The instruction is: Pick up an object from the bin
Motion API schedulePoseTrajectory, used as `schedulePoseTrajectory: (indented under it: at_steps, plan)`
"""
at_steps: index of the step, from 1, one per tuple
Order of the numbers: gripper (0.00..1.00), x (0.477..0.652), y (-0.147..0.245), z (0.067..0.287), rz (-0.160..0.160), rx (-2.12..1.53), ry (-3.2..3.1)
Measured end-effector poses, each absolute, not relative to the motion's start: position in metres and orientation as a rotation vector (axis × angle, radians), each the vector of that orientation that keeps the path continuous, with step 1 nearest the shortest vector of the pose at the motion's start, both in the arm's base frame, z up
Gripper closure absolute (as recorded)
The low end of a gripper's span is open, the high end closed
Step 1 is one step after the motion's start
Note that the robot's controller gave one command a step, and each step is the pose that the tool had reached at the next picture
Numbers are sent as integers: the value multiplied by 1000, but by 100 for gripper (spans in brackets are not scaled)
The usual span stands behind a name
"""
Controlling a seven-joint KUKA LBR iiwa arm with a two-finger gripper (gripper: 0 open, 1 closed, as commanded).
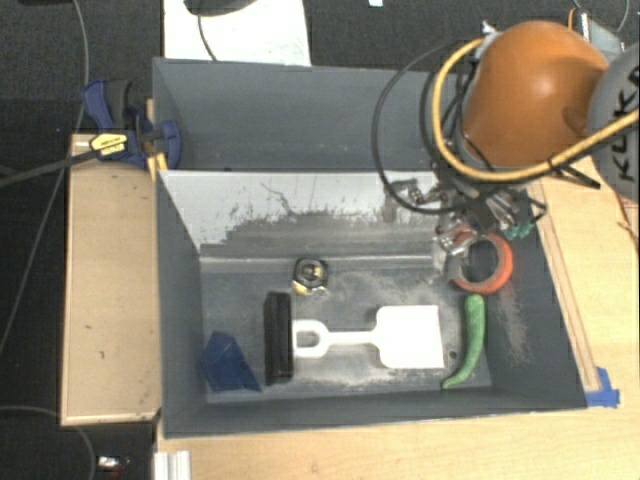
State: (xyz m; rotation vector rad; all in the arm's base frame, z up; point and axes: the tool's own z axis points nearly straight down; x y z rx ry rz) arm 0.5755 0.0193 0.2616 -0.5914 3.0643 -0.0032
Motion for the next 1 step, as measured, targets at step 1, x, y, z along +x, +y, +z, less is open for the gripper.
schedulePoseTrajectory:
  at_steps: [1]
  plan:
    - [0,559,53,203,4,-276,3115]
